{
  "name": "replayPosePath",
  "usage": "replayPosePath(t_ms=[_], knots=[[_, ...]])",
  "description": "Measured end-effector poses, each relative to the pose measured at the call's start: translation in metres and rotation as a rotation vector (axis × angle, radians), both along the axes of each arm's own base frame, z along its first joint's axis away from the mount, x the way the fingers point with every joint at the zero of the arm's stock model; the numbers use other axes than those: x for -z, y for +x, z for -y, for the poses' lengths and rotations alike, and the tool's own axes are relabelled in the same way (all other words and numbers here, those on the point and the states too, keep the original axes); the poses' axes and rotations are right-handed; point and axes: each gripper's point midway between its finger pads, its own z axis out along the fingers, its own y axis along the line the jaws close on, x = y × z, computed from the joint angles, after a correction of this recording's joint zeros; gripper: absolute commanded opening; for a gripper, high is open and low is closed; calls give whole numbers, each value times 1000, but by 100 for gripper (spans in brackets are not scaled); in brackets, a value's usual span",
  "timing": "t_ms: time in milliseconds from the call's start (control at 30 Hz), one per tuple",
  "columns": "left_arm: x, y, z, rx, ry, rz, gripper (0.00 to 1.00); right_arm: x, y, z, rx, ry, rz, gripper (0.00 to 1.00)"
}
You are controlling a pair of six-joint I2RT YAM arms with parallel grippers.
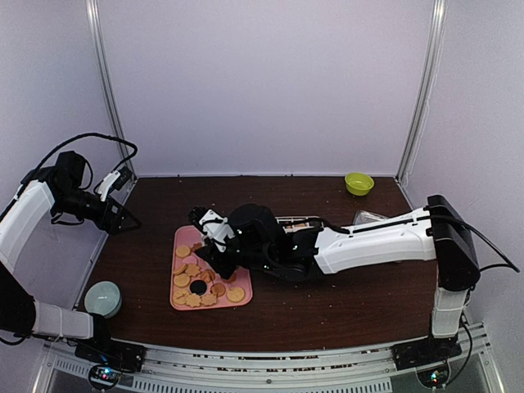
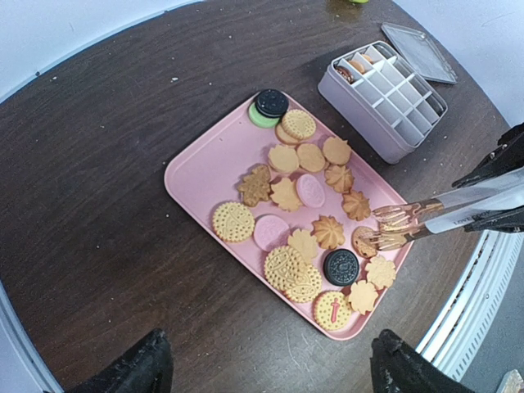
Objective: Pack the cookies
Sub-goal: Pick up the fake cookies from the plate.
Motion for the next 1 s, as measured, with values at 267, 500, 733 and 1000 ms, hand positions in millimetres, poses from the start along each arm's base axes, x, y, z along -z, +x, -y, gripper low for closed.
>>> replayPosePath(t_ms=[267,500,733,1000], knots=[[0,0,0,0,1,0,86,-6,1,-5,-2,23,6,35],[0,0,0,1,1,1,86,-9,0,-12,-17,45,7,35],[0,0,0,2,2,2,86,-10,0,-14,-19,43,14,35],[0,0,0,2,2,2,86,6,1,-7,-9,-4,19,35]])
